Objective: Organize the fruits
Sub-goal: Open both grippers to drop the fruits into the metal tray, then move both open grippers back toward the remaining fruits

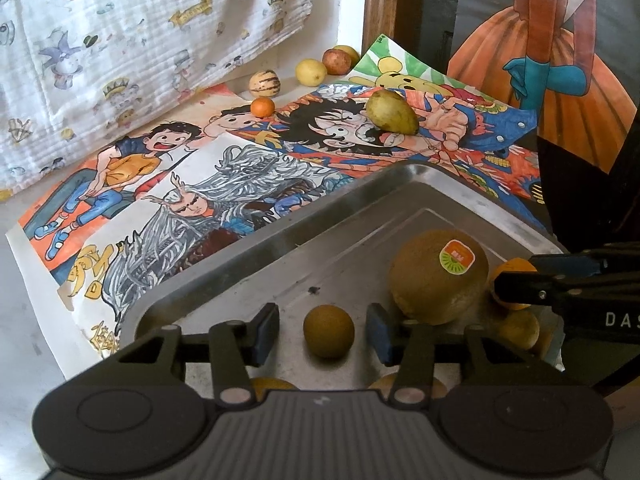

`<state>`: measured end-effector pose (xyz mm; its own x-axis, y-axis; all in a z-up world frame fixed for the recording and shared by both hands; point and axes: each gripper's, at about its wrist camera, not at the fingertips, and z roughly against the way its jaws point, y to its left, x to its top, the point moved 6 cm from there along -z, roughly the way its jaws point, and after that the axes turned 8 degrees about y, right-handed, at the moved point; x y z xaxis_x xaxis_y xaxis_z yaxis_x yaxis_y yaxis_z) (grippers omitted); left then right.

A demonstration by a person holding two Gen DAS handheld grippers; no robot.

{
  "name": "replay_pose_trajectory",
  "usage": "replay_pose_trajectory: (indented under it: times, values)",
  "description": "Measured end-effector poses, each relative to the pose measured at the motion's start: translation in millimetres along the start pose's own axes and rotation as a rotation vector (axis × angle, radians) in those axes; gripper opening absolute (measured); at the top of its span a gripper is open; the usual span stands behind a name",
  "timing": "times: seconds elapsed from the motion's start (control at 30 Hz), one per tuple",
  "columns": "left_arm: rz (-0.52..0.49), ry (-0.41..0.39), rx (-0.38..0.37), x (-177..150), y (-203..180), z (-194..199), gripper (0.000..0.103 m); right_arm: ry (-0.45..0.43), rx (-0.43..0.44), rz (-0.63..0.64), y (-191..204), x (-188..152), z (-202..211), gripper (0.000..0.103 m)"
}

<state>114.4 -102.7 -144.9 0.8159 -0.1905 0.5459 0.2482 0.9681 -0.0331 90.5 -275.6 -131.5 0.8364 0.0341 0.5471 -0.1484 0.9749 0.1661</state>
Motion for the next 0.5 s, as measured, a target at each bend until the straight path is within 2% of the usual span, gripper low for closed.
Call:
replay_pose_trajectory:
  times: [0.07,0.27,0.33,0.4,0.5]
  values:
    - [0.002,-0.004,0.0,0,0,2,0.055,-0.006,0.003,-0.001,0,1,3,0.046]
    - [0.012,-0.028,0.013,3,4,10,0.073,-0.037,0.01,-0.017,1,7,16,0.055]
    - [0.018,-0.038,0.02,4,6,13,0.079,-0.046,0.013,-0.023,1,8,20,0.061]
    - [0.018,-0.045,0.028,5,7,16,0.081,-0.06,0.007,-0.025,2,10,24,0.077]
    - [0.022,-0.052,0.031,6,8,19,0.086,-0.077,0.002,-0.023,4,12,31,0.084]
